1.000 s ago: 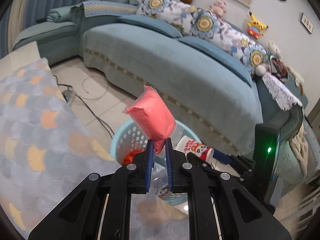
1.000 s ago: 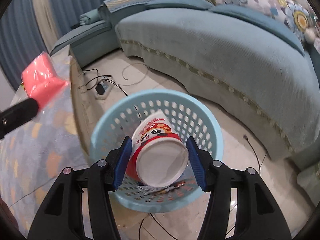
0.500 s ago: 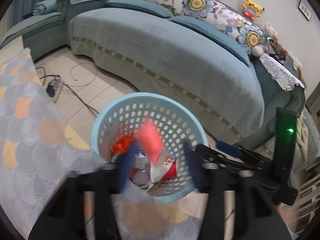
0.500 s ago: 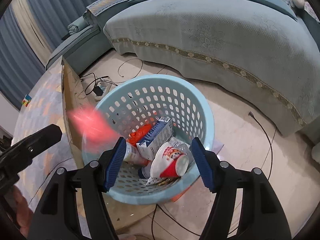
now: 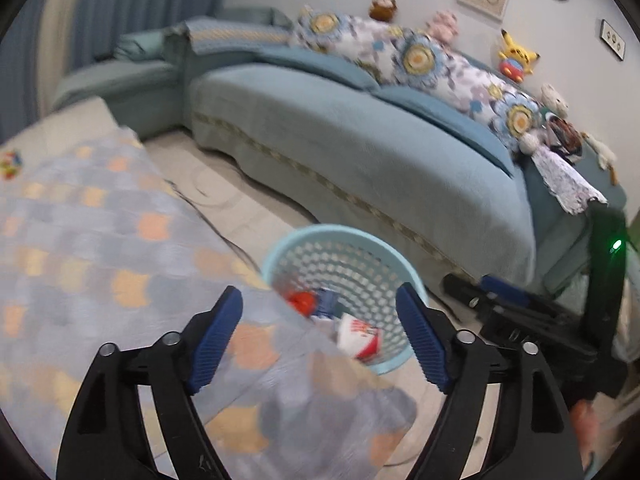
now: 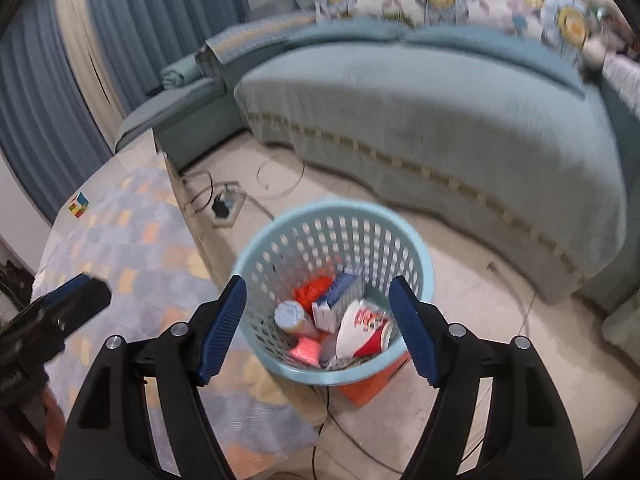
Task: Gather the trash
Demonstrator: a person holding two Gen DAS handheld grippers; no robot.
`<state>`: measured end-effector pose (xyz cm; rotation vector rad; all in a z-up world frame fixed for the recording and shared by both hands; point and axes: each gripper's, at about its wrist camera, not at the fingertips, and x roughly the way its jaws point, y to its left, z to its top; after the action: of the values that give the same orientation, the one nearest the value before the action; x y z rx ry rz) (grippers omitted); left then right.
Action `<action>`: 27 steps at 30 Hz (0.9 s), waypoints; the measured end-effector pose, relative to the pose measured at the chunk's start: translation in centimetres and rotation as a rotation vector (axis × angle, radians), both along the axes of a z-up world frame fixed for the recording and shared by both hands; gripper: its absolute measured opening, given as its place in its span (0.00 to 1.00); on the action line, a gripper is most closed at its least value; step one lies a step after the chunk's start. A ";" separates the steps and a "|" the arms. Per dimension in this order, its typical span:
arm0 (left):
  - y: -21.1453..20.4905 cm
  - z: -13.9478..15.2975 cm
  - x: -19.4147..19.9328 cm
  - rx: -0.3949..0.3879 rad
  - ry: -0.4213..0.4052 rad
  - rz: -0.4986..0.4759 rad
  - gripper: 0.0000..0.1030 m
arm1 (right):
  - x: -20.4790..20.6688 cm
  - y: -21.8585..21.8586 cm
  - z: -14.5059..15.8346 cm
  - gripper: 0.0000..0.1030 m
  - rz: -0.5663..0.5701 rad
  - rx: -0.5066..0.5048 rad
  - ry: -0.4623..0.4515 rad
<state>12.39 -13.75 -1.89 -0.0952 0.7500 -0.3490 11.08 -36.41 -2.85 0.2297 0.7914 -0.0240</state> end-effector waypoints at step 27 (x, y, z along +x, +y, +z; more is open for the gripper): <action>6.7 1.6 -8.9 0.147 -0.242 0.396 0.89 | -7.6 9.6 3.8 0.77 -0.036 -0.265 -0.350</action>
<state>3.49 -7.10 -0.25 -0.0597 0.4994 0.0725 3.50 -26.81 0.93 -0.0054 0.4293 -0.1192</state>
